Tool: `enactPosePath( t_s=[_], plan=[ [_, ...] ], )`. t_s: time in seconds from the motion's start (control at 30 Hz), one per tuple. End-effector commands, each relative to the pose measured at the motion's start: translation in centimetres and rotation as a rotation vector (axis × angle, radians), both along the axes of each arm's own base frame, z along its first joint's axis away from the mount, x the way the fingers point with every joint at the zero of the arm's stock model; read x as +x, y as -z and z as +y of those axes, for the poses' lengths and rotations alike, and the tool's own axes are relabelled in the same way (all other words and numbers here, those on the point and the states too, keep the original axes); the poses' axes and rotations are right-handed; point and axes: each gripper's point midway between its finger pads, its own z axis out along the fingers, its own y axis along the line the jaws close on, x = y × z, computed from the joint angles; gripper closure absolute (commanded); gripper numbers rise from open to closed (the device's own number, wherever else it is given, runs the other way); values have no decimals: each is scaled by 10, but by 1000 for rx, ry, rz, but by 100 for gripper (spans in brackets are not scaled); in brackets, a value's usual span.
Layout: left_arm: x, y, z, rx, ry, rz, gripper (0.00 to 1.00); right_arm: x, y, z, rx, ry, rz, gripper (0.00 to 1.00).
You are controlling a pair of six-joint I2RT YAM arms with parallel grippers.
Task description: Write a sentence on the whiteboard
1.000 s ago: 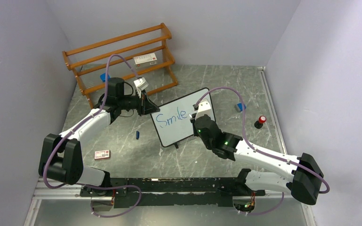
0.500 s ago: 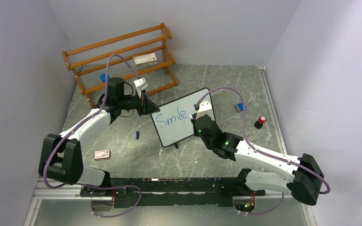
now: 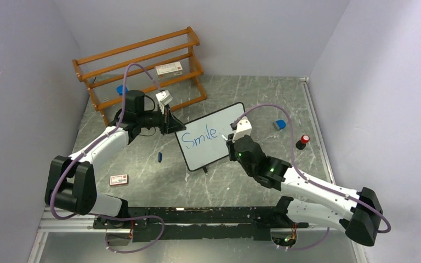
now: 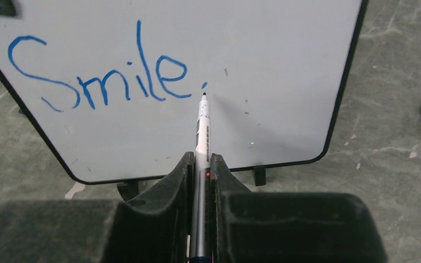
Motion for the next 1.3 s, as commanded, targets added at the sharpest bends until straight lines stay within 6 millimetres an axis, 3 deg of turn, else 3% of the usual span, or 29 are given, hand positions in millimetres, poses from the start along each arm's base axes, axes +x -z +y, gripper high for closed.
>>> enactPosePath(
  t_s=[0.0, 0.13, 0.77, 1.27],
  plan=[
    [5, 8, 4, 35, -4, -11, 95, 10, -12, -21, -21, 87, -55, 100],
    [5, 8, 4, 33, -4, -11, 95, 21, -20, -28, -24, 122, -90, 100],
    [4, 9, 4, 33, 1, -6, 95, 48, -47, -2, 19, 52, -167, 100],
    [4, 10, 4, 38, 2, -6, 95, 44, -14, -8, -27, 54, -77, 100]
  ],
)
